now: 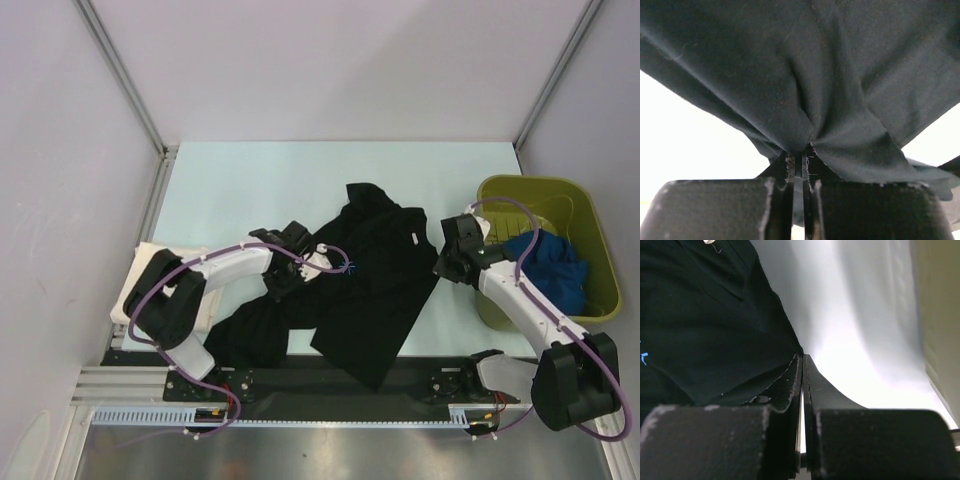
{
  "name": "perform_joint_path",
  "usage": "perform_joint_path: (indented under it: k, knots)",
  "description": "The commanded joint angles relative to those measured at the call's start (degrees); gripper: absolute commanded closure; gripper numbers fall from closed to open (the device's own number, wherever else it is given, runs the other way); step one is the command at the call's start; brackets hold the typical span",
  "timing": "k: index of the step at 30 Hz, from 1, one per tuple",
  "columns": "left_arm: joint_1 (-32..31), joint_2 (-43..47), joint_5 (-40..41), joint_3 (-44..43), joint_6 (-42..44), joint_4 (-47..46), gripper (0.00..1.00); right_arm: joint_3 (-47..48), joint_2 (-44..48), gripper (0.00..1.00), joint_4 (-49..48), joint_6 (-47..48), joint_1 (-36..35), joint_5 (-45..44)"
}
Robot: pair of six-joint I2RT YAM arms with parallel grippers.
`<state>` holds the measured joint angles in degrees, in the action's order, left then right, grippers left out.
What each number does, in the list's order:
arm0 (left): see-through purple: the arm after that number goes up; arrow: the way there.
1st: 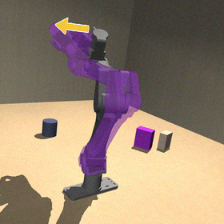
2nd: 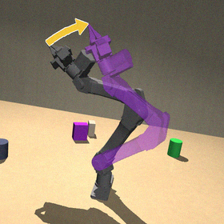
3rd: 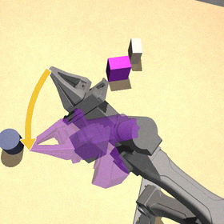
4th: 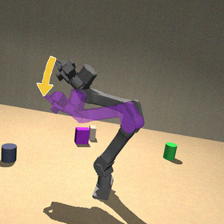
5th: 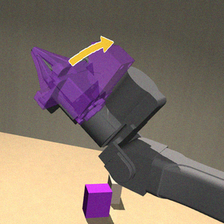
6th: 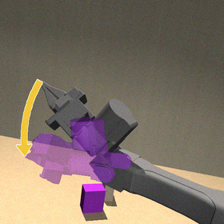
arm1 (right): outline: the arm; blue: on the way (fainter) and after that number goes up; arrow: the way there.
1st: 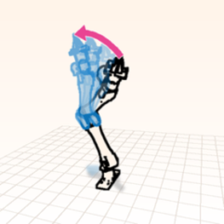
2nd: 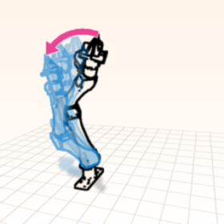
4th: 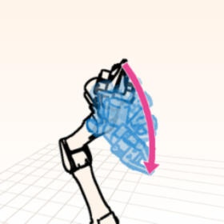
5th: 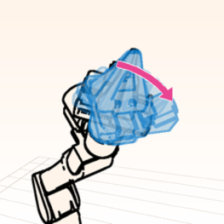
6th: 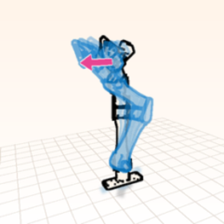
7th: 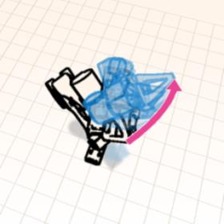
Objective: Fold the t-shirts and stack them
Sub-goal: Flatten the tshirt out
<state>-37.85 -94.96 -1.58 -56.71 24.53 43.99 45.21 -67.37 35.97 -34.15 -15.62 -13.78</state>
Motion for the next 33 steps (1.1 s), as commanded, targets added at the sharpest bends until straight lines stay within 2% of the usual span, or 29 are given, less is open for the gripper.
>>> perform_joint_path:
  k: [1,4,8,10,13,16,17,18,21,22,24,25,26,27,29,33]
  knots:
    - [1.3,5.7,0.2,-3.4,2.0,-0.7,1.00,-0.7,2.9,1.00,2.7,1.2,0.3,-1.8]
    - [6.1,6.6,-4.9,-9.1,3.5,1.2,1.00,-1.8,4.3,1.00,3.6,1.2,0.3,-2.2]
    - [16.0,1.9,-11.7,-17.8,5.0,2.7,0.99,-3.2,5.3,1.00,3.1,0.9,0.2,-1.8]
    - [18.7,-0.8,-14.2,-22.2,6.7,2.6,0.93,-3.8,5.2,1.00,1.7,0.8,0.1,-0.6]
    - [19.9,-8.0,-14.8,-28.1,6.2,0.3,0.74,-3.4,3.7,1.00,0.4,0.5,-0.7,-0.5]
    - [21.3,-14.8,-7.1,-35.0,0.4,-4.3,0.63,-2.0,2.1,1.00,-0.6,0.7,-0.8,-0.3]
    - [21.8,-16.0,-3.8,-38.4,-1.7,-5.6,0.56,-1.6,1.3,1.00,-0.8,0.8,-0.9,-0.1]
    - [22.4,-18.7,1.4,-40.5,-3.4,-6.1,0.40,-1.3,0.9,1.00,-0.9,0.8,-0.8,-0.1]
    - [24.3,-19.9,4.7,-46.8,-7.7,-1.6,0.29,-0.9,1.2,1.00,-0.8,1.0,-1.1,0.1]
    - [24.2,-18.3,3.9,-46.1,-7.1,-0.2,0.28,-1.1,1.4,1.00,-0.8,0.9,-1.0,0.1]
    - [23.5,-13.7,2.4,-37.8,-5.0,-1.3,0.27,-2.0,2.7,1.00,-0.7,0.8,-1.0,0.2]
    - [21.9,-7.8,2.3,-34.1,-4.2,-2.5,0.27,-2.4,3.0,1.00,-0.7,0.7,-1.1,0.3]
    - [20.6,-5.2,2.8,-26.9,-3.2,-2.9,0.27,-3.0,3.6,1.00,-0.5,0.6,-1.0,0.7]
    - [19.3,-2.3,3.7,-23.5,-1.6,-3.2,0.27,-3.3,4.3,1.00,-0.5,0.5,-1.1,0.7]
    - [14.7,4.9,4.6,-13.9,-0.2,-3.6,0.27,-4.0,5.1,1.00,-0.3,0.2,-1.3,1.2]
    - [7.0,11.4,6.7,-2.6,1.4,-5.5,0.26,-4.2,6.0,1.00,0.0,0.3,-1.2,1.5]
